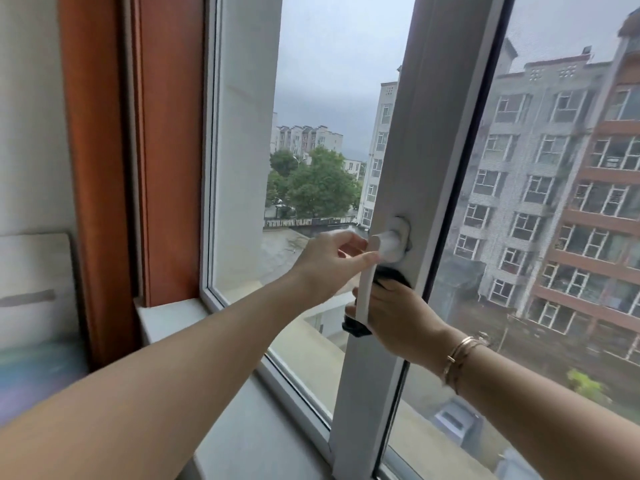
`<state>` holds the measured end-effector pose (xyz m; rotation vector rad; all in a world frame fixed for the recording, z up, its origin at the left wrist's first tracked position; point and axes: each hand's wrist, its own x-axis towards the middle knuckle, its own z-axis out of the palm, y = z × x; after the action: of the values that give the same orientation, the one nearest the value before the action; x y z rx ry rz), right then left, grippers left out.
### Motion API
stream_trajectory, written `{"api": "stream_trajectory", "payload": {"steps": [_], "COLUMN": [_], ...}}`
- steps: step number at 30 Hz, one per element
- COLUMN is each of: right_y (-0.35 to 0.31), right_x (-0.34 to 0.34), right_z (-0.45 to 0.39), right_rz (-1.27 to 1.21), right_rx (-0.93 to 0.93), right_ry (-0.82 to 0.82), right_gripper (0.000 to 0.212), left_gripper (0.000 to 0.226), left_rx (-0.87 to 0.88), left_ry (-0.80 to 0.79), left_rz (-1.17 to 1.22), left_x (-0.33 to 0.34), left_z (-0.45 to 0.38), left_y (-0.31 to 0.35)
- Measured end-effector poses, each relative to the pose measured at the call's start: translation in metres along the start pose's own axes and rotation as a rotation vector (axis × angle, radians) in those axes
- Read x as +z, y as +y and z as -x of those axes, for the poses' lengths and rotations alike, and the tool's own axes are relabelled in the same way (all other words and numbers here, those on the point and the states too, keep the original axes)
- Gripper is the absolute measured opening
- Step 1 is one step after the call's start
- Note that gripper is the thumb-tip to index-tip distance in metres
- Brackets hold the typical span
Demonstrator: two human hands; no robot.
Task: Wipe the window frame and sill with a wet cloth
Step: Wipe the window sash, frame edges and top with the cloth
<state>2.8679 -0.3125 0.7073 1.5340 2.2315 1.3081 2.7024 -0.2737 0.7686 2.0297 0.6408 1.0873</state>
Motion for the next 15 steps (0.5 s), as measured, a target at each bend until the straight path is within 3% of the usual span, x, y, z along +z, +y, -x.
{"api": "stream_trajectory", "payload": {"steps": [4,8,11,15], "right_y": [-0.005,-0.019,-0.042,-0.073], "right_x": [-0.002,-0.002,0.012,0.028], "right_z": [0.003,0.007,0.013,0.02], "right_rz": [-0.002,-0.027,-0.028,0.079], "right_rx": [0.002,0.084,0.12,0.085], "right_ry": [0.001,-0.092,-0.204,-0.301], "right_gripper": [0.031,0.036,0.033,0.036], "left_gripper": [0.029,0.035,0.035,0.036], "left_rx": [-0.002,-0.022,0.075,0.167], "left_ry": [-0.017,-0.221,-0.351,-0.447], "left_rz": [-0.13,-0.313,-0.437,-0.421], "left_x": [-0.005,-0.019,-0.027,-0.029], "left_z": [-0.016,-0.035,-0.048,-0.066], "left_y": [0.01,0.022,0.026,0.016]}}
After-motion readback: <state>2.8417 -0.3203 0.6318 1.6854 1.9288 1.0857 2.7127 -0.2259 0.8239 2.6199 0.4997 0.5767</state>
